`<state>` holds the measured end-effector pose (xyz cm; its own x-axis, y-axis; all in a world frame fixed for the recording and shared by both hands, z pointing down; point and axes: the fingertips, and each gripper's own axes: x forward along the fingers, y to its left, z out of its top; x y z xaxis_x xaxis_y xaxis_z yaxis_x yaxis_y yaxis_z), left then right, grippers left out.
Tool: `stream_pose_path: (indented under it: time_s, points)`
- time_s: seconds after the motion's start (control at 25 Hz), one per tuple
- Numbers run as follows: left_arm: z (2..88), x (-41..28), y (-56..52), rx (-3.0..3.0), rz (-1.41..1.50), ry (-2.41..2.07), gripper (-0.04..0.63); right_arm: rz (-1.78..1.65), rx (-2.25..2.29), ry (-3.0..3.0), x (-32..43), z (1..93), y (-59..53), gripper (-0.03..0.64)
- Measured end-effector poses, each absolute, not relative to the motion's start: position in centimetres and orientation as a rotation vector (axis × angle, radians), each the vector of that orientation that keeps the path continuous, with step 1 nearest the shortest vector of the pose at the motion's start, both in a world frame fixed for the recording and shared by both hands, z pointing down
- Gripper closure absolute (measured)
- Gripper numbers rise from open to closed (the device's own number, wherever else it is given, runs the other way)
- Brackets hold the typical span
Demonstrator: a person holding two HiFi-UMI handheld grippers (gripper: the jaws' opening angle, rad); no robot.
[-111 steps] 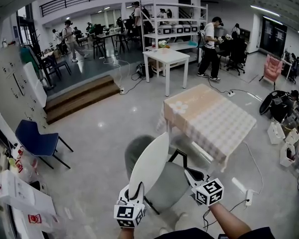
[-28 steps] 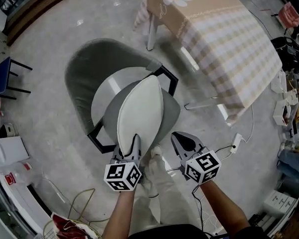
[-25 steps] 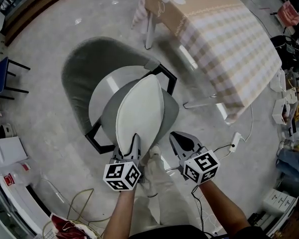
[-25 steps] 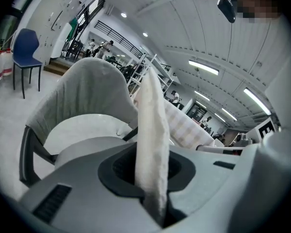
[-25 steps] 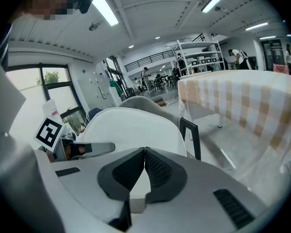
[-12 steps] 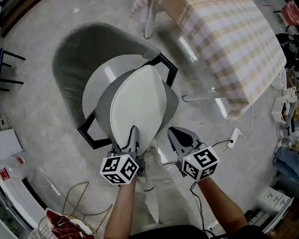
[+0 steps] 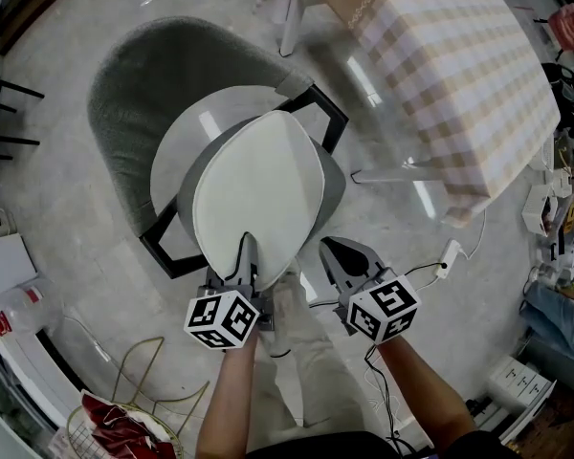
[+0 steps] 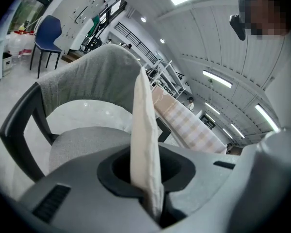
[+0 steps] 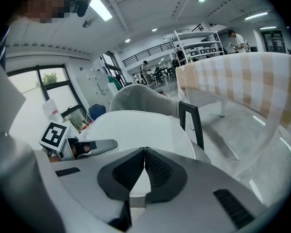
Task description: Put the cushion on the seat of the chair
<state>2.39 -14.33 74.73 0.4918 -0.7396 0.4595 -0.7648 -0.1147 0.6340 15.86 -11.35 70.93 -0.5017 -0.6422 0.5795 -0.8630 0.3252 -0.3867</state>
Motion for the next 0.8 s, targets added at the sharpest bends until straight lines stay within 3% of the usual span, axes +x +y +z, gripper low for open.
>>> stream_pose_path:
  time_s: [0.56, 0.8]
  points:
    - [77.7, 1.1, -14.2, 1.796, 0.077, -1.282, 0.486, 1.011, 1.311, -2.274, 14.6, 73.1, -11.4, 0.598]
    - [79.1, 1.2, -14.4, 1.778, 0.079, -1.274, 0.367, 1.027, 1.292, -2.267, 14.4, 74.4, -11.9, 0.598]
